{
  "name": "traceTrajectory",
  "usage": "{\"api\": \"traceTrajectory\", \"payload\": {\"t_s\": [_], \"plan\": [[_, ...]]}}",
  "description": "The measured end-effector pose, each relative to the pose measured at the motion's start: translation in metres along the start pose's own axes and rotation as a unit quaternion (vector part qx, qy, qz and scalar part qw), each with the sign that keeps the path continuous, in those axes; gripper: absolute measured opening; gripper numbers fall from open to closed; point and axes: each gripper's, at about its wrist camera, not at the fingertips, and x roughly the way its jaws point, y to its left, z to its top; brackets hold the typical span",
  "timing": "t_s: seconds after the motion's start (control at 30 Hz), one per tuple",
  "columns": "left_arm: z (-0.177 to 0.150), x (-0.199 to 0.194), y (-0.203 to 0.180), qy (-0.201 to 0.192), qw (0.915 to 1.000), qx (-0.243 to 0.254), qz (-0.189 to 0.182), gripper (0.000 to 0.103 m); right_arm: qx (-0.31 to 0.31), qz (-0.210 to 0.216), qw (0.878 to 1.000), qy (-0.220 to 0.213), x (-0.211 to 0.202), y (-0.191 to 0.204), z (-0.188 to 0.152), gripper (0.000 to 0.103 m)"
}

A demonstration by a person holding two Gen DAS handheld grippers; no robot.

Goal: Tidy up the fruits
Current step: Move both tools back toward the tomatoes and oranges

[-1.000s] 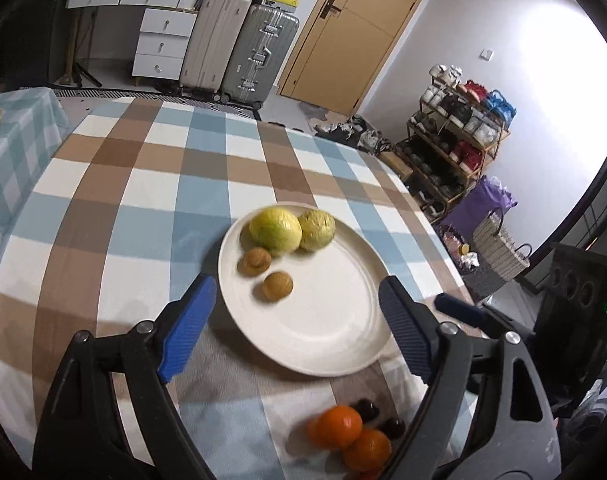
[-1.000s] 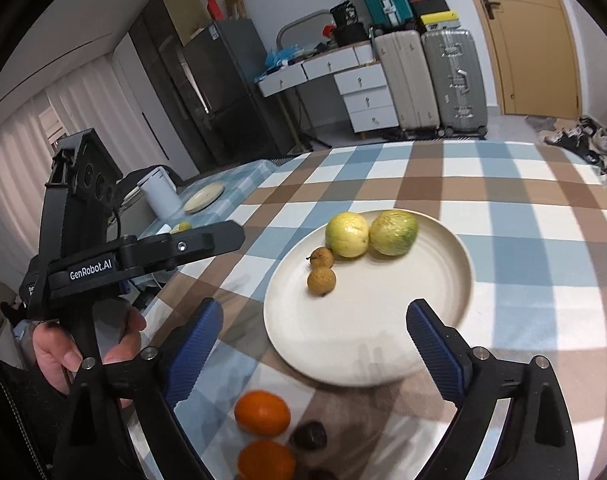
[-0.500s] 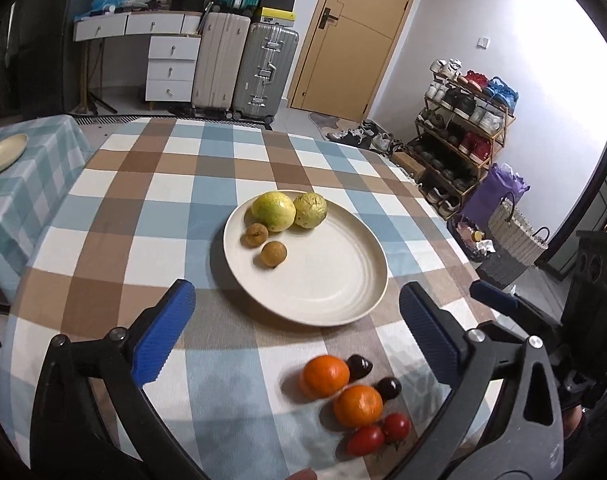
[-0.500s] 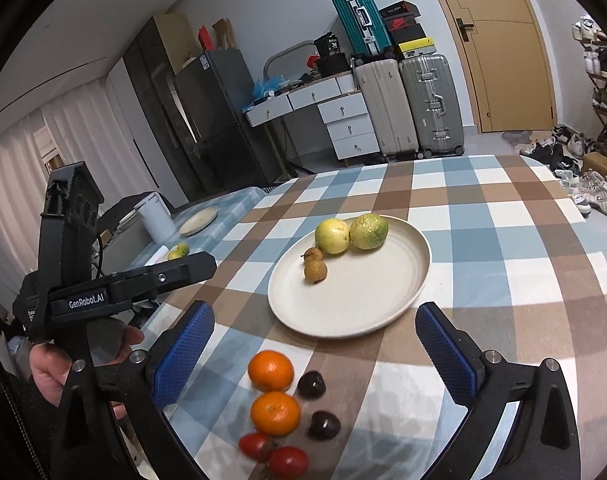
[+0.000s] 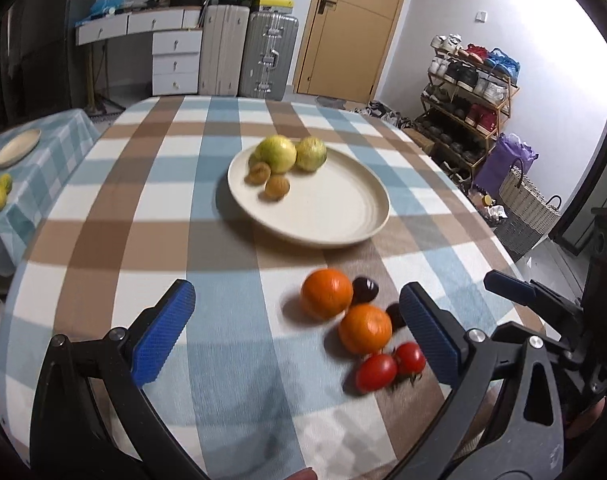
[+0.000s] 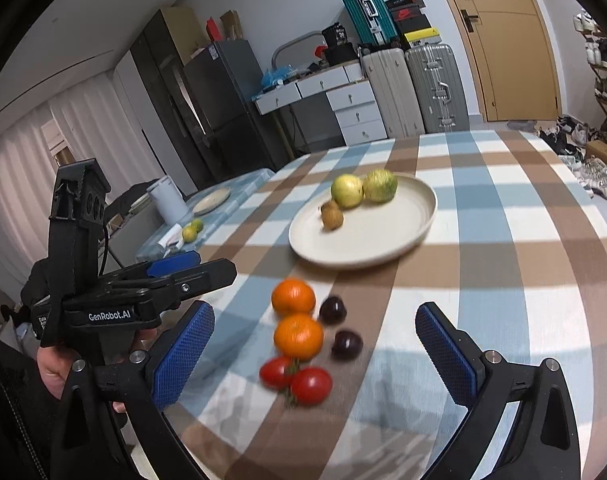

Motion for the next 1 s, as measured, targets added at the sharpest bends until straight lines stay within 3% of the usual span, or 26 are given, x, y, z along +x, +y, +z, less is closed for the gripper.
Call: {"api": "traceTrajectory", "payload": {"t_s": [0.37, 0.67, 1.0], "plan": [[-0.037, 0.007, 0.010, 0.020, 0.9995, -0.023, 0.005, 0.102, 0.012, 0.020, 0.999, 0.029, 0.004, 0.003, -0.038, 0.103], [-0.053, 0.015, 0.009, 0.031, 0.9991, -0.028, 0.003, 0.102, 0.004, 0.031, 0.998, 0.050, 0.018, 0.005, -0.047, 0.102], [-0.048, 0.014, 0.025, 0.028, 0.9984, -0.049, 0.001, 0.102, -0.004, 0.037, 0.997, 0.070, 0.033, 0.005, -0.048, 0.080]]}}
